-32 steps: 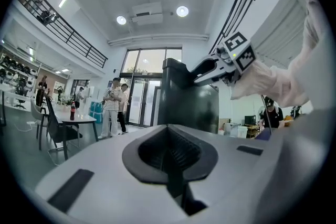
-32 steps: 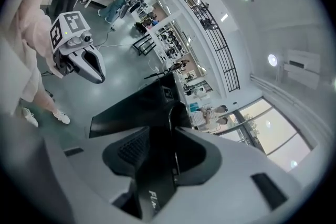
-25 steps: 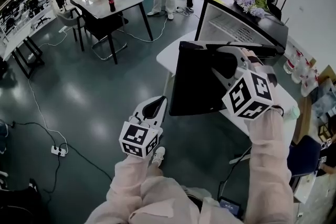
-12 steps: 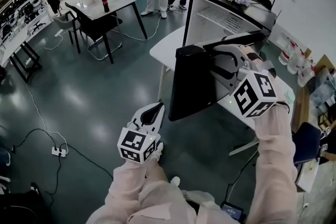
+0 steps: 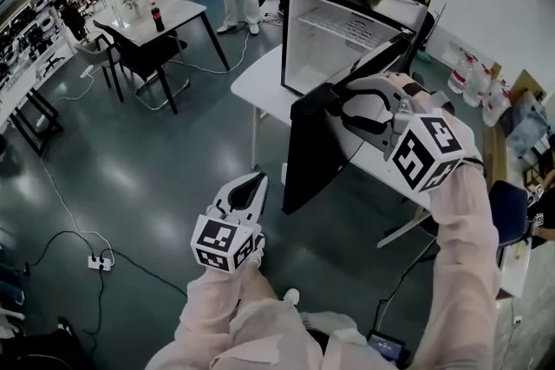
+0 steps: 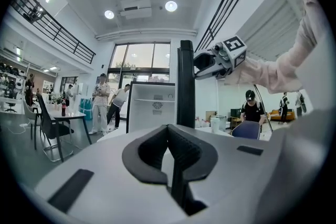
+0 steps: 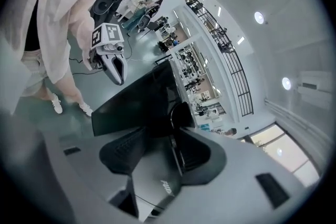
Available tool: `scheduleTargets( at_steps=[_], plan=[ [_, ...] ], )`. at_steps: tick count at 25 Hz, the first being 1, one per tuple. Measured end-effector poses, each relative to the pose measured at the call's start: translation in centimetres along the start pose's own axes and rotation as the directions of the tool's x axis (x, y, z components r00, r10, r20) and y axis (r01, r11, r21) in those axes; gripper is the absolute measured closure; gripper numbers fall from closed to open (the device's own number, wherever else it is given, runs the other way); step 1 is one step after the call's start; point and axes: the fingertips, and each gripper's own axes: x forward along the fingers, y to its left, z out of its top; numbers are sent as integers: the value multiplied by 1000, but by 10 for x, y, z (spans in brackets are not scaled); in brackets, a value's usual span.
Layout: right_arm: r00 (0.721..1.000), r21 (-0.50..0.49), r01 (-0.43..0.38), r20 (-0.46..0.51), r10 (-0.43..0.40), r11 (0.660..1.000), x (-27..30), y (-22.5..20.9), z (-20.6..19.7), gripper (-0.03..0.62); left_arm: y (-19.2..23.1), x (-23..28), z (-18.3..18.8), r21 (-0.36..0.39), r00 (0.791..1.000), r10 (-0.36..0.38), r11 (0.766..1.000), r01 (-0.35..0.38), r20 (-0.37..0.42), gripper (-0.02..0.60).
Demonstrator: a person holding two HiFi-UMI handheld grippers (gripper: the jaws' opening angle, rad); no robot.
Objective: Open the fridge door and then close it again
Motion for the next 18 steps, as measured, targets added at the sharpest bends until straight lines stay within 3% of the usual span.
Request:
scheduleTargets(
  at_steps=[8, 18],
  plan=[
    [996, -65, -58, -65, 53, 996, -36, 22, -19, 378, -28, 4, 7, 14, 1000, -26, 1000, 26, 14, 569],
    [996, -42, -61, -64, 58, 997, -49, 28, -20, 375, -27, 0, 10, 14, 999, -31, 999, 31, 20, 571]
  ],
)
